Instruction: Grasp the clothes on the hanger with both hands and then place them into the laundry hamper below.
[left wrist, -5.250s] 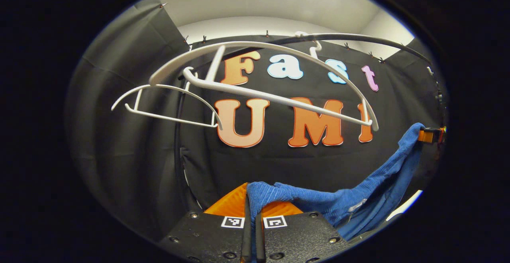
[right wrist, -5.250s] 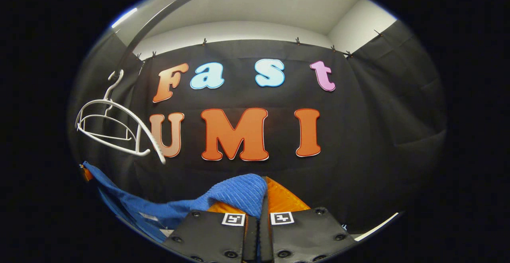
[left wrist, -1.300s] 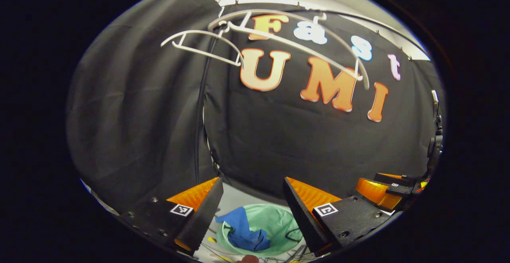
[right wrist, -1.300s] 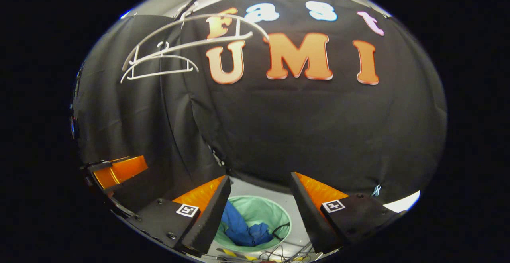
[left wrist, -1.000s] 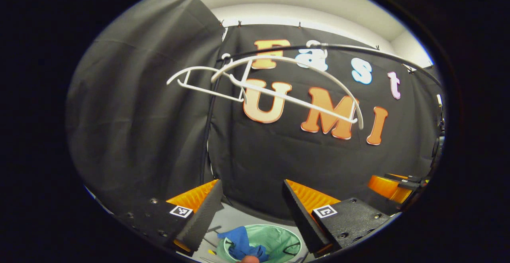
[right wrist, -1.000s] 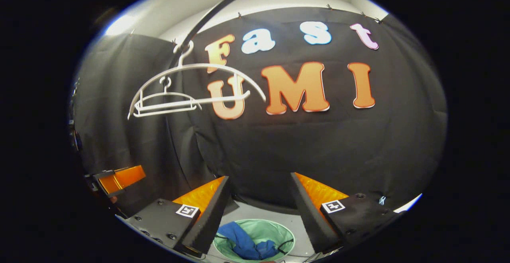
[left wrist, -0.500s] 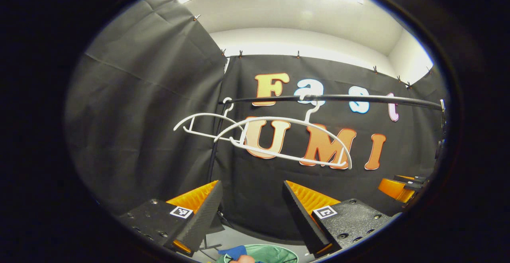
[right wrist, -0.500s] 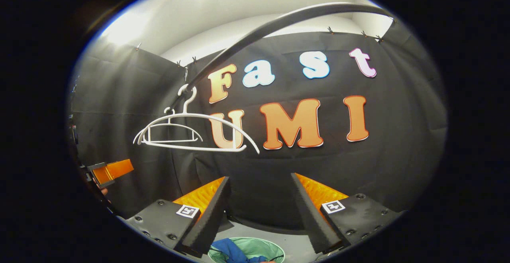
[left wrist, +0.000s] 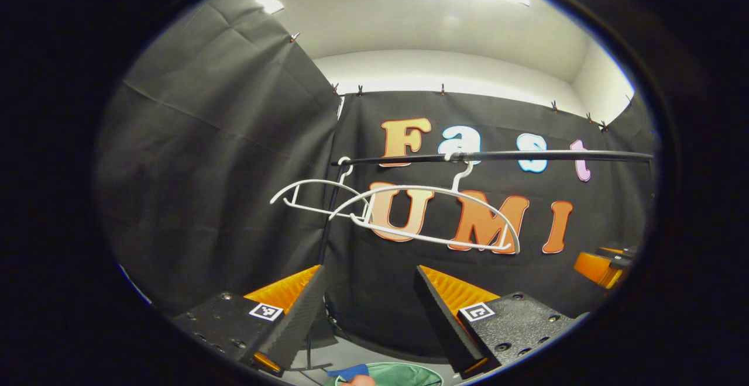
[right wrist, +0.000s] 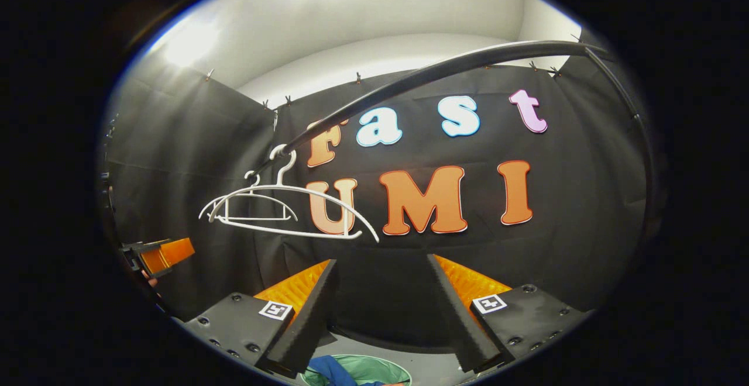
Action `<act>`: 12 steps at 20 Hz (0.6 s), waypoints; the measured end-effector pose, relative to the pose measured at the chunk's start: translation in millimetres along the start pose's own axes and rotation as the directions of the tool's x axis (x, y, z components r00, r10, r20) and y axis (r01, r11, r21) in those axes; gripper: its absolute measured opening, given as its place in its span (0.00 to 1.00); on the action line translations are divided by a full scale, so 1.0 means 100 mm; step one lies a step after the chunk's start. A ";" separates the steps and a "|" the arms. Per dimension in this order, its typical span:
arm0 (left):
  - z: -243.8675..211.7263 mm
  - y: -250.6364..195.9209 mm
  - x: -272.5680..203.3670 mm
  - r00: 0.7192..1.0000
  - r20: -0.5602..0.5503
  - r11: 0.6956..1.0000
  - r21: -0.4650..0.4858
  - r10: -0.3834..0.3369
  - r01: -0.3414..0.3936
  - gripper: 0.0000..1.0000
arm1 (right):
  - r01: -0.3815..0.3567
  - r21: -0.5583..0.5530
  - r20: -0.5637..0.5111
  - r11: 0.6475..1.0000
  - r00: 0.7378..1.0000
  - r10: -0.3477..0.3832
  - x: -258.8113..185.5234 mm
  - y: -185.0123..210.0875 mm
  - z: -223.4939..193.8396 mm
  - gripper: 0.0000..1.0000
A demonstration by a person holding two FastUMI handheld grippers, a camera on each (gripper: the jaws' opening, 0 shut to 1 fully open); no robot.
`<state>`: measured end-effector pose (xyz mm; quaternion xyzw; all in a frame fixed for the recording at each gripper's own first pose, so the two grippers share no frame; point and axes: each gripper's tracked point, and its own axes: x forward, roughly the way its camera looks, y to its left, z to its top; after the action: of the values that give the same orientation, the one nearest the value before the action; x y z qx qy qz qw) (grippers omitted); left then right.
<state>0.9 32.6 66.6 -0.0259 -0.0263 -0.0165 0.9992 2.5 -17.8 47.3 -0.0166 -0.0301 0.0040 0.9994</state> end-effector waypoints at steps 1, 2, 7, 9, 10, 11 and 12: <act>0.01 0.00 -0.01 1.000 0.004 1.000 0.006 0.005 -0.005 0.91 | -0.003 0.007 -0.002 1.000 1.000 0.003 -0.02 0.01 -0.01 0.91; 0.03 0.00 -0.03 1.000 0.013 1.000 0.007 0.003 -0.003 0.99 | -0.004 0.015 -0.001 1.000 1.000 0.004 -0.02 0.00 -0.01 0.96; 0.16 0.00 -0.02 0.999 0.053 1.000 0.012 0.007 -0.008 0.93 | 0.007 0.028 -0.009 1.000 1.000 -0.007 -0.01 -0.06 -0.05 0.97; 0.18 -0.02 -0.02 0.998 0.058 1.000 0.010 0.001 -0.001 0.94 | 0.004 0.032 -0.013 0.999 1.000 -0.003 0.00 -0.04 -0.07 0.97; 0.18 -0.02 -0.03 0.998 0.058 1.000 0.012 0.000 -0.001 0.91 | 0.002 0.033 -0.016 0.999 1.000 -0.001 -0.01 -0.04 -0.09 0.97; 0.18 -0.02 -0.02 0.998 0.058 1.000 0.013 -0.002 0.001 0.91 | 0.000 0.035 -0.019 0.999 1.000 0.001 -0.01 -0.03 -0.10 0.97; 0.17 -0.03 -0.03 0.998 0.057 1.000 0.014 -0.006 0.005 0.91 | -0.002 0.038 -0.019 0.999 1.000 0.002 -0.02 -0.01 -0.09 0.97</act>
<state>-2.9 30.3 83.9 -0.0194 -0.0552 -0.0183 0.9981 1.3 -19.6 38.2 0.0023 -0.0207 0.0055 0.9998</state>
